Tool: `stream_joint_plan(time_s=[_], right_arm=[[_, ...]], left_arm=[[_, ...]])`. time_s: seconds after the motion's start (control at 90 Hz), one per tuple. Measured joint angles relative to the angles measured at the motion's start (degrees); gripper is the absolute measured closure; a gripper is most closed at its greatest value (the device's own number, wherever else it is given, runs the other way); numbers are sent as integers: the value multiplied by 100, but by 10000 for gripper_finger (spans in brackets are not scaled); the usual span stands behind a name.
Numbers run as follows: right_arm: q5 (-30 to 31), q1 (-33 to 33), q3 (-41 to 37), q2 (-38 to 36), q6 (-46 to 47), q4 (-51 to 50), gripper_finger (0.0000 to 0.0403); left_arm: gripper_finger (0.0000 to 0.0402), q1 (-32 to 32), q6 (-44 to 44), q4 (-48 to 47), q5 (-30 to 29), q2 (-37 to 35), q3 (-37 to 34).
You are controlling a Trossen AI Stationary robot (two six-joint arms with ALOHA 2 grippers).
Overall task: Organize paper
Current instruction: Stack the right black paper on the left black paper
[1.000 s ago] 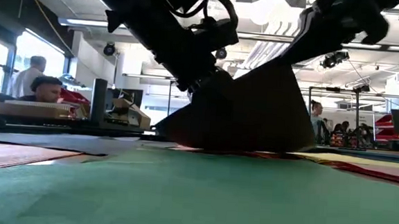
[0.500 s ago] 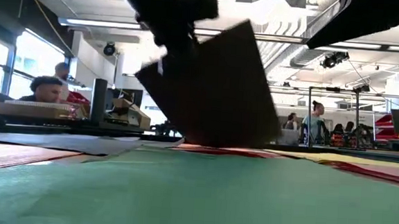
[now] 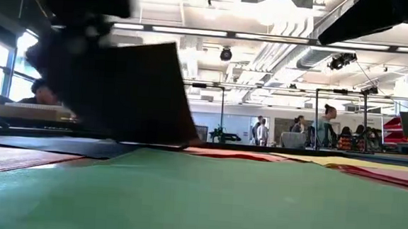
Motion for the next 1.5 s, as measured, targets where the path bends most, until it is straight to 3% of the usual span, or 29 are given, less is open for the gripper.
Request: stream_joint_plan(time_s=[0.233,0.5,0.844,1.089,1.5], right_arm=[[12,0,0,2,70,49,403],[68,-11,0,2,135,103,403],[66,-11,0,2,133,191,403],[66,-11,0,2,122,186,403],[66,-12,0,2,125,182,403]], left_arm=[[401,-854,-1421,-604,181,0,-122],[401,-870,-2630,-1008,-309,-4,-177],[402,-532,-2907,-916,-348,-4,-813],[401,-640,-1808,-61,-297,-4,-894],[401,-916,-1752,-129,-5,-4,-899]])
